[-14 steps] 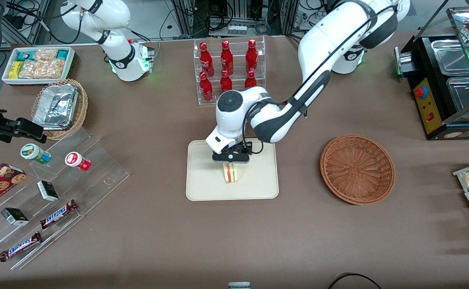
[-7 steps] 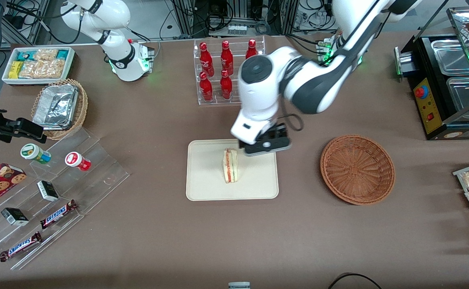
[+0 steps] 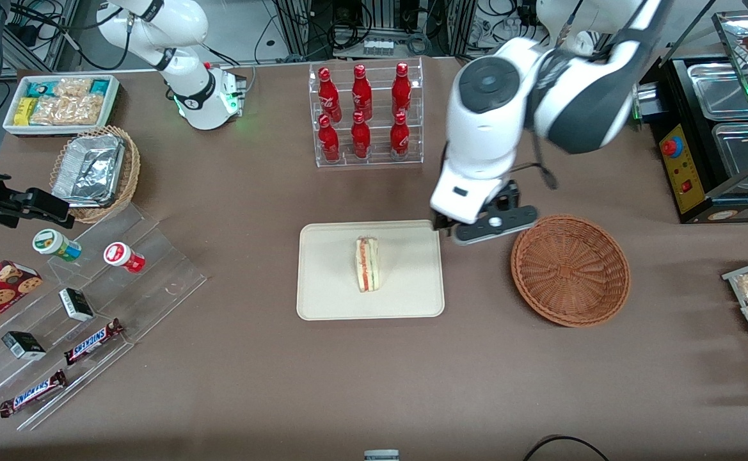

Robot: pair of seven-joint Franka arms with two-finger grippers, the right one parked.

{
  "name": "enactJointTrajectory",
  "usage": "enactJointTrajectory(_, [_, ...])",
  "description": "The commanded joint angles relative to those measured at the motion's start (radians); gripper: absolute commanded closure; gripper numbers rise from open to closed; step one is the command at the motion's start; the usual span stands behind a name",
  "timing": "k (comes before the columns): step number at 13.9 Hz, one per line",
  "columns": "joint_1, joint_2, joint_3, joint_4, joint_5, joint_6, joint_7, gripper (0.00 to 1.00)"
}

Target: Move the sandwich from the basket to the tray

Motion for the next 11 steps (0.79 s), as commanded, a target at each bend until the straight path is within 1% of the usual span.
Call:
enactJointTrajectory(1, [0.084,-0.084,-0.002,-0.025,-0.058,-0.054,0.119,0.01])
enactJointTrajectory(3, [0.124,-0.123,0.024,-0.016,-0.104,-0.104,0.24,0.01])
enactJointTrajectory(4, [0.113,-0.143,0.086,-0.012,-0.129,-0.135,0.312,0.01])
enactJointTrajectory(6, [0.107,-0.193,0.217,0.005,-0.224,-0.176,0.469,0.01])
enactJointTrajectory(7, [0.106,-0.218,0.271,0.004,-0.252,-0.198,0.545,0.01])
enactJointTrajectory(8, [0.104,-0.236,0.321,0.004,-0.26,-0.224,0.627,0.01])
enactJointTrajectory(11, [0.103,-0.27,0.421,-0.002,-0.26,-0.284,0.799,0.01])
